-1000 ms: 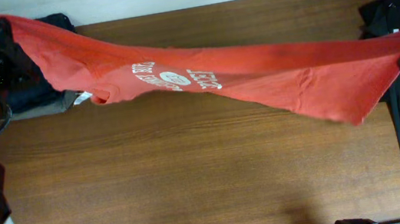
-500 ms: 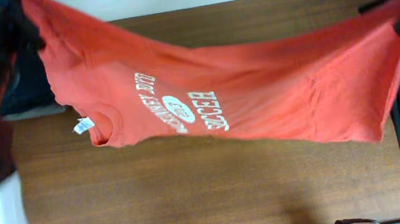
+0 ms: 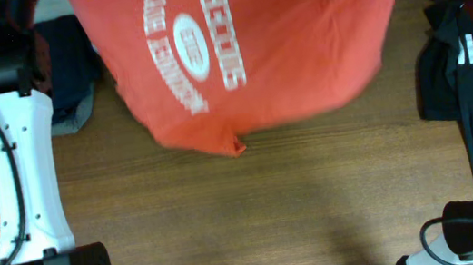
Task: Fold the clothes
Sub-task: 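Flip the shirt over and lay it down, releasing both grippers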
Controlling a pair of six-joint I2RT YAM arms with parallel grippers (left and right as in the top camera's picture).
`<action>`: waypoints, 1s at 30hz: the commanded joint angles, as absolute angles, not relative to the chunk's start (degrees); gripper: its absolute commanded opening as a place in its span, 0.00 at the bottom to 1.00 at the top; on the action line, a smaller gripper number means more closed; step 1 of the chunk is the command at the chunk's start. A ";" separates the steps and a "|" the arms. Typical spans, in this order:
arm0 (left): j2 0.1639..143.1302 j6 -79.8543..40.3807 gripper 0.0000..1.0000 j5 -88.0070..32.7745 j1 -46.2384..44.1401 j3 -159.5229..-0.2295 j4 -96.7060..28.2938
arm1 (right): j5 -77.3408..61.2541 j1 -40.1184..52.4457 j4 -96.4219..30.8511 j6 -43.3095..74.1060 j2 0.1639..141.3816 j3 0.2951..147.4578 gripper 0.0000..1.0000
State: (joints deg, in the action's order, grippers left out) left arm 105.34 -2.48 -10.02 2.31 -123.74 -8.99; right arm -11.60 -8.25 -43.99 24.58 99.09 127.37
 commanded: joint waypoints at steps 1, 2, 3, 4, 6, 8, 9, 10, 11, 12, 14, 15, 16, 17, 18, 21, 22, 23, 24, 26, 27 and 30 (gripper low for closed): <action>102.85 1.89 0.01 -8.97 2.31 -132.94 -12.67 | -13.10 -10.79 -45.98 24.18 96.75 135.33 0.04; 102.85 2.22 0.01 -8.99 2.42 -134.93 -15.99 | -13.13 -11.18 -47.62 23.92 96.75 136.55 0.04; 102.85 2.26 0.01 -8.99 2.39 -136.51 -19.68 | -13.13 -11.42 -49.39 23.05 96.75 137.45 0.04; 102.85 2.24 0.01 -9.02 2.39 -137.56 -23.42 | -13.08 -11.40 -50.87 21.61 96.75 137.82 0.04; 102.85 2.24 0.01 -8.99 2.39 -138.12 -30.89 | -13.08 -11.38 -54.15 19.92 96.82 137.80 0.04; 103.09 2.26 0.01 -8.95 2.39 -138.08 -37.19 | -13.04 -11.38 -58.00 19.66 97.17 137.80 0.04; 103.26 2.26 0.01 -8.97 2.39 -138.06 -40.77 | -13.06 -11.38 -60.95 19.66 97.43 137.78 0.04; 103.66 2.26 0.01 -8.88 2.39 -138.06 -44.40 | -12.88 -11.38 -64.07 19.64 97.73 137.73 0.04; 104.03 2.26 0.01 -8.62 2.39 -138.06 -47.86 | -12.91 -11.38 -67.18 19.22 98.00 137.47 0.04; 104.49 2.24 0.01 -8.29 2.39 -138.04 -51.33 | -12.88 -11.38 -69.91 18.55 98.28 137.03 0.04; 105.51 2.22 0.02 -8.14 2.39 -138.04 -57.78 | -12.88 -11.38 -75.16 17.45 98.85 136.03 0.04; 106.21 2.20 0.05 -8.16 2.39 -138.04 -61.32 | -12.86 -11.38 -78.46 16.67 99.39 135.28 0.04; 106.87 2.20 0.08 -8.14 2.39 -138.04 -64.31 | -12.86 -11.38 -80.55 16.47 99.81 134.87 0.04; 107.44 2.20 0.08 -8.16 2.39 -138.04 -67.31 | -12.82 -11.38 -82.74 16.45 100.38 134.39 0.04; 108.44 2.20 0.08 -8.14 2.39 -138.04 -72.36 | -12.38 -11.31 -85.95 16.47 101.16 133.67 0.04; 109.73 2.20 0.01 -8.14 2.39 -138.04 -79.94 | -9.82 -11.27 -90.80 16.49 101.82 132.46 0.04; 109.95 2.20 0.01 -8.14 2.39 -138.04 -81.84 | -8.43 -11.29 -92.47 16.51 101.86 131.87 0.04; 110.28 2.17 0.01 -8.14 2.39 -138.04 -83.96 | -7.51 -11.29 -93.82 16.49 101.86 131.57 0.04; 110.39 2.17 0.01 -8.14 2.39 -138.04 -85.60 | -6.72 -11.27 -95.35 16.49 101.86 131.35 0.04; 110.69 2.20 0.01 -8.14 2.39 -138.04 -88.33 | -6.61 -11.27 -97.34 16.43 101.86 131.20 0.04; 110.76 2.20 0.01 -8.14 2.39 -137.86 -89.30 | -6.94 -11.18 -97.34 15.29 101.82 130.65 0.04; 111.20 2.22 0.30 -8.16 2.39 -137.60 -91.59 | -6.79 -10.87 -97.32 14.48 101.73 129.45 0.44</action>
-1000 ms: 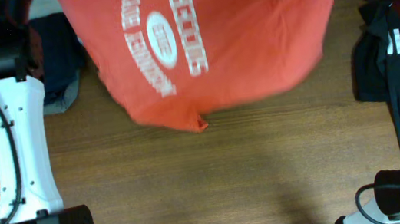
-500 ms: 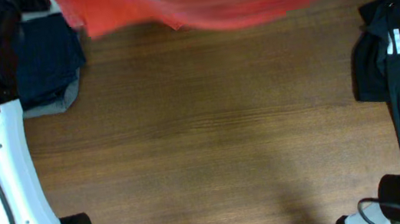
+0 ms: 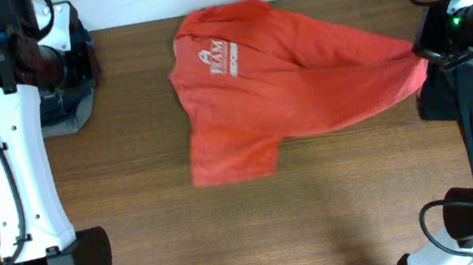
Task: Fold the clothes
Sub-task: 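Flip the shirt over and lay it down, releasing both grippers, then grasp the shirt's left edge with the left gripper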
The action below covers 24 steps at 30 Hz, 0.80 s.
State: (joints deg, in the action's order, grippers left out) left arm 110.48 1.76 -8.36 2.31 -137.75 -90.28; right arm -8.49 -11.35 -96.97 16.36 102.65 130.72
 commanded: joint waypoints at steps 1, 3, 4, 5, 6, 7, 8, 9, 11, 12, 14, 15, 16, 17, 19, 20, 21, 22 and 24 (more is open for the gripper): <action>111.55 2.22 0.44 -8.29 2.39 -137.60 -92.20 | -6.76 -10.90 -97.32 13.63 101.73 128.70 0.69; 112.42 2.24 0.61 -9.82 2.39 -137.60 -92.60 | -6.00 -10.90 -97.32 13.50 101.73 127.02 0.77; 112.84 2.24 0.62 -11.51 2.39 -137.49 -92.66 | -5.15 -10.90 -97.30 13.52 101.75 126.30 0.80; 113.45 2.26 0.63 -13.54 2.31 -137.14 -92.66 | -3.90 -10.90 -97.17 13.52 101.78 125.47 0.91; 114.39 3.20 0.63 -17.10 1.80 -135.94 -92.64 | -1.67 -10.92 -97.19 13.54 101.78 124.53 0.99; 114.76 3.99 0.64 -18.28 1.43 -135.33 -92.68 | -0.51 -10.92 -97.19 13.56 101.78 124.16 0.99; 115.35 4.34 0.64 -18.81 0.97 -134.67 -92.68 | 0.19 -10.92 -97.19 13.56 101.78 124.01 0.99; 115.79 4.43 0.64 -19.18 0.36 -133.91 -92.75 | 0.64 -10.92 -97.30 13.56 101.78 124.01 0.99; 116.66 4.43 0.64 -19.31 -1.26 -131.83 -92.82 | 0.71 -10.92 -97.32 13.56 101.78 124.01 0.99; 116.97 4.43 0.64 -19.33 -2.13 -130.50 -92.75 | 0.71 -10.92 -97.32 13.54 101.78 124.01 0.99; 117.32 4.43 0.66 -19.31 -3.81 -127.28 -92.36 | 0.71 -10.92 -97.32 13.54 101.78 124.01 0.99; 117.32 4.43 0.66 -19.33 -4.64 -125.29 -91.74 | 0.71 -10.92 -97.32 13.54 101.78 124.01 0.99; 117.32 4.43 0.67 -19.33 -5.67 -122.41 -90.35 | 0.71 -10.92 -97.32 13.54 101.78 124.01 0.99; 117.32 4.43 0.66 -19.33 -6.35 -120.40 -89.14 | 0.71 -10.92 -97.32 13.54 101.78 124.01 0.99; 117.32 4.40 0.66 -19.33 -7.70 -115.61 -85.67 | 0.71 -10.92 -97.32 13.52 101.78 124.01 0.99; 117.32 4.32 0.66 -19.42 -8.12 -113.58 -84.09 | 0.71 -10.92 -97.32 13.52 101.78 124.01 0.99; 117.32 4.16 0.66 -19.77 -8.43 -111.74 -82.83 | 0.71 -10.92 -97.32 13.52 101.78 124.01 0.99; 117.32 4.21 0.66 -21.76 -8.64 -108.14 -80.49 | 0.73 -10.92 -97.32 13.52 101.78 124.01 0.99; 117.32 4.25 0.66 -23.05 -8.64 -104.79 -78.13 | 0.73 -10.92 -97.23 13.52 101.78 124.01 0.99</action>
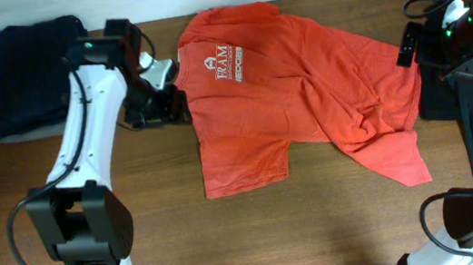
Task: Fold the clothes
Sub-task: 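Grasp the shirt's left edge with the left gripper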
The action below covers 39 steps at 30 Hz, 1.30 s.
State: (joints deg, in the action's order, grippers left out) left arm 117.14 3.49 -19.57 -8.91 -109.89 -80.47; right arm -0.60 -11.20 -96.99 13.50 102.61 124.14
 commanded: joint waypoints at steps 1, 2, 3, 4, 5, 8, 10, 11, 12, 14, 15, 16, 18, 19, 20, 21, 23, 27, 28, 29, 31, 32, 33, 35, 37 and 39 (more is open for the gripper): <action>117.32 4.27 0.66 -23.18 -8.64 -103.20 -76.90 | 0.73 -10.92 -97.10 13.52 101.78 124.01 0.99; 117.32 4.25 0.66 -23.18 -8.67 -101.60 -75.55 | 0.71 -10.92 -97.01 13.52 101.78 124.01 0.99; 117.32 4.21 0.66 -23.20 -8.71 -100.01 -74.22 | 0.71 -10.92 -96.90 13.52 101.78 124.01 0.99; 117.32 4.21 0.66 -23.18 -8.84 -98.78 -73.14 | 0.71 -10.92 -96.73 13.52 101.78 124.01 0.99; 117.32 4.16 0.65 -23.18 -9.04 -97.34 -71.61 | 0.71 -10.92 -96.64 13.54 101.78 124.01 0.99; 117.32 3.01 0.65 -23.11 -9.72 -93.95 -67.11 | 0.71 -10.92 -96.44 13.54 101.78 124.01 0.99; 117.32 0.47 0.64 -23.00 -10.15 -91.83 -63.61 | 0.71 -10.90 -96.47 13.54 101.78 124.01 0.99; 117.34 -0.49 0.64 -22.76 -10.41 -90.89 -62.08 | 0.71 -10.90 -96.49 13.52 101.78 124.01 0.99; 117.38 -1.21 0.64 -22.72 -10.66 -89.93 -60.51 | 0.71 -10.90 -96.49 13.54 101.78 124.01 0.99; 117.43 -2.72 0.63 -22.72 -11.16 -88.29 -57.87 | 0.71 -10.90 -96.49 13.52 101.78 124.01 0.99; 117.43 -3.31 0.64 -22.72 -11.44 -87.66 -56.99 | 0.71 -10.90 -96.47 13.52 101.78 124.01 0.99; 117.49 -3.66 0.63 -22.72 -11.73 -87.11 -56.23 | 0.71 -10.92 -96.47 13.52 101.78 124.01 0.99; 117.78 -3.86 0.64 -22.70 -12.27 -86.91 -55.92 | 0.71 -10.92 -96.47 13.54 101.78 124.01 0.99; 118.06 -3.88 0.63 -22.70 -12.51 -86.91 -55.83 | 0.71 -10.92 -96.47 13.54 101.78 124.01 0.99; 118.37 -3.88 0.63 -22.70 -12.75 -86.91 -55.77 | 0.71 -10.92 -96.47 13.52 101.78 124.01 0.99; 118.93 -3.86 0.63 -22.72 -12.99 -86.91 -55.75 | 0.71 -10.90 -96.49 13.52 101.78 124.01 0.99; 120.09 -3.88 0.63 -22.74 -13.37 -86.91 -55.75 | 0.71 -10.90 -96.49 13.52 101.78 124.01 0.99; 123.17 -3.90 0.63 -22.96 -13.96 -86.91 -56.16 | 0.71 -10.90 -96.53 13.52 101.78 124.01 0.99; 123.94 -3.90 0.63 -23.20 -14.00 -86.91 -56.27 | 0.71 -10.90 -96.55 13.52 101.78 124.01 0.99; 124.55 -3.90 0.63 -23.31 -14.00 -86.91 -56.45 | 0.71 -10.90 -96.66 13.52 101.78 124.01 0.99; 125.29 -3.90 0.60 -23.38 -14.00 -86.91 -56.82 | 0.73 -10.90 -96.77 13.50 101.78 124.01 0.99; 125.36 -3.90 0.57 -23.38 -14.00 -86.91 -57.01 | 0.73 -10.92 -96.79 13.52 101.78 124.01 0.99; 125.36 -3.88 0.55 -23.35 -14.00 -86.91 -57.08 | 0.73 -10.90 -96.77 13.50 101.78 124.01 0.99; 125.34 -3.88 0.45 -23.35 -14.00 -87.05 -57.06 | 0.73 -10.90 -96.66 13.52 101.78 124.01 0.99; 125.34 -3.88 0.35 -23.35 -14.00 -87.05 -57.06 | 0.73 -10.92 -96.64 13.52 101.78 124.01 0.99; 125.34 -3.88 0.26 -23.35 -14.00 -87.09 -57.28 | 0.73 -10.92 -96.64 13.52 101.78 124.01 0.99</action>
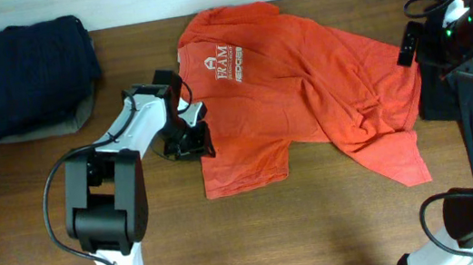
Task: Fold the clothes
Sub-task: 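Grasp the shirt's left edge with the left gripper, then pull the shirt's left edge leftward with the left gripper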
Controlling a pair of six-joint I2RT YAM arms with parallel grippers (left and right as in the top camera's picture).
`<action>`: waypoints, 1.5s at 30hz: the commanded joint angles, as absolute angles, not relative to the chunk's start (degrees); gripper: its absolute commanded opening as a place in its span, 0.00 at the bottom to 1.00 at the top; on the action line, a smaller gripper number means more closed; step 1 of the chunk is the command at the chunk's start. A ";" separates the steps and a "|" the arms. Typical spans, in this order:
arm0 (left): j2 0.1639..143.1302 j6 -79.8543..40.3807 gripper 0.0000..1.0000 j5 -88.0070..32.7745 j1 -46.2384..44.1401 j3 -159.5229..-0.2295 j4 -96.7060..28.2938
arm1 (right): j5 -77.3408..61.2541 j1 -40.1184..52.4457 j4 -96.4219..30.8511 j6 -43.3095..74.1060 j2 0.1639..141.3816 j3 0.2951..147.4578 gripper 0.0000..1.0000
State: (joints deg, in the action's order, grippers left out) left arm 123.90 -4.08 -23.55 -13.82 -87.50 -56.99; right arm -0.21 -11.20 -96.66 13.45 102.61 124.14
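An orange T-shirt (pixel 304 87) lies spread and creased on the wooden table (pixel 260 239), its white logo (pixel 227 63) facing up near the back left. My left gripper (pixel 197 142) sits low at the shirt's left edge, beside the lower hem, and its jaws look spread. My right gripper (pixel 405 43) hovers at the shirt's right edge by a rumpled sleeve. It is seen side-on, so its jaws cannot be read.
A folded dark navy garment (pixel 36 72) rests on a grey one at the back left corner. A heap of dark clothes (pixel 446 87) lies at the right edge under the right arm.
My left gripper has moved toward the front and right, from beside the shirt's upper left edge to its lower left edge. The shirt and the right arm have not visibly moved.
The orange shirt was held up high, filling the back of the view. Then it hung stretched from my right gripper, partly resting on the table. After that it lay spread out with my left gripper beside it, and now that gripper is lower along the left edge.
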 commanded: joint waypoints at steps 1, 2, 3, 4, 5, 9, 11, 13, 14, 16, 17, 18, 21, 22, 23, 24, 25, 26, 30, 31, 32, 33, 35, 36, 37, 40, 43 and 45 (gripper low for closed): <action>125.34 -3.86 0.19 -23.33 -14.00 -87.15 -57.52 | 0.73 -10.92 -96.64 13.52 101.78 124.01 0.99; 125.34 -3.86 0.09 -23.31 -13.98 -87.15 -57.67 | 0.73 -10.92 -96.64 13.52 101.78 124.01 0.99; 125.34 -3.86 0.01 -23.20 -13.98 -87.22 -57.78 | 0.73 -10.92 -96.64 13.52 101.78 124.01 0.99; 125.34 -3.84 0.01 -23.14 -13.98 -87.46 -58.22 | 0.73 -10.92 -96.66 13.52 101.78 124.01 0.99; 125.34 -3.84 0.01 -23.00 -13.93 -87.88 -58.81 | 0.73 -10.92 -96.66 13.52 101.78 124.01 0.99; 125.23 -3.86 0.01 -19.33 -13.28 -90.70 -63.48 | 0.71 -10.90 -96.71 13.52 101.78 124.01 0.99; 125.12 -3.88 0.01 -15.40 -12.49 -92.62 -66.83 | 0.71 -10.90 -96.71 13.54 101.78 124.01 0.99; 125.01 -3.90 0.01 -11.51 -11.16 -94.65 -70.43 | 0.71 -10.90 -96.71 13.52 101.78 124.01 0.99; 125.01 -3.90 0.01 -10.00 -10.26 -95.59 -72.14 | 0.71 -10.90 -96.71 13.52 101.78 124.01 0.99; 125.01 -4.60 0.01 -7.11 -8.16 -97.01 -75.35 | 0.69 -10.90 -96.71 13.52 101.78 124.01 0.99; 125.01 -5.02 0.01 -5.80 -6.98 -97.41 -76.64 | 0.69 -10.90 -96.71 13.54 101.78 124.01 0.99; 125.01 -5.08 0.01 -4.89 -5.69 -97.60 -77.76 | 0.69 -10.90 -96.68 13.54 101.78 124.01 0.99; 125.01 -5.15 0.01 -4.03 -1.54 -97.67 -80.34 | 0.69 -10.90 -96.62 13.54 101.78 124.01 0.99; 125.01 -5.15 0.01 -4.03 0.08 -97.67 -81.06 | 0.69 -10.90 -96.51 13.54 101.78 124.01 0.99; 125.01 -5.15 0.01 -4.03 1.30 -97.67 -81.62 | 0.67 -10.90 -96.33 13.56 101.80 124.01 0.99; 125.01 -5.13 0.01 -4.01 2.59 -97.67 -82.26 | 0.67 -10.90 -96.14 13.56 101.80 124.01 0.99; 125.01 -5.13 0.01 -4.01 3.81 -97.67 -82.94 | 0.60 -10.90 -95.81 13.58 101.80 124.01 0.99; 125.01 -5.10 0.01 -4.01 4.86 -97.67 -83.53 | 0.36 -10.90 -95.53 13.74 101.80 124.01 0.99; 125.01 -4.47 0.01 -2.90 7.44 -97.67 -86.24 | -1.32 -10.90 -94.21 13.93 101.82 124.01 0.99; 125.01 -4.49 0.01 -1.69 7.70 -97.67 -86.80 | -1.48 -10.90 -94.00 13.93 101.89 123.98 0.99; 125.01 -4.62 0.01 0.19 7.84 -97.67 -87.74 | -1.45 -10.90 -93.65 13.93 101.97 123.96 0.99; 124.95 -5.87 0.01 2.33 7.84 -97.67 -88.71 | -1.45 -10.90 -93.43 13.93 102.15 123.94 0.99; 124.68 -8.84 0.01 6.55 7.84 -97.67 -90.35 | -1.45 -10.90 -92.88 13.93 102.80 123.92 0.99; 124.60 -9.69 0.01 7.64 7.84 -97.67 -90.67 | -1.45 -10.90 -92.53 13.93 103.42 123.85 0.99; 124.31 -10.39 0.01 8.40 7.84 -97.65 -90.89 | -1.45 -10.90 -92.36 13.93 103.83 123.83 0.99; 123.07 -11.09 0.01 9.13 7.84 -97.67 -90.78 | -1.45 -10.90 -91.59 13.93 106.28 123.63 0.99; 121.34 -11.09 0.01 9.32 7.84 -97.67 -90.37 | -1.43 -10.90 -90.24 13.93 110.50 123.63 0.99; 120.53 -11.09 0.05 9.85 7.84 -97.65 -90.32 | -1.43 -10.92 -88.92 13.93 113.47 123.63 0.99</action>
State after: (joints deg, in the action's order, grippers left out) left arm 124.05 -9.80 6.96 7.64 -96.88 -90.37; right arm -1.13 -11.20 -90.28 13.52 108.73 124.14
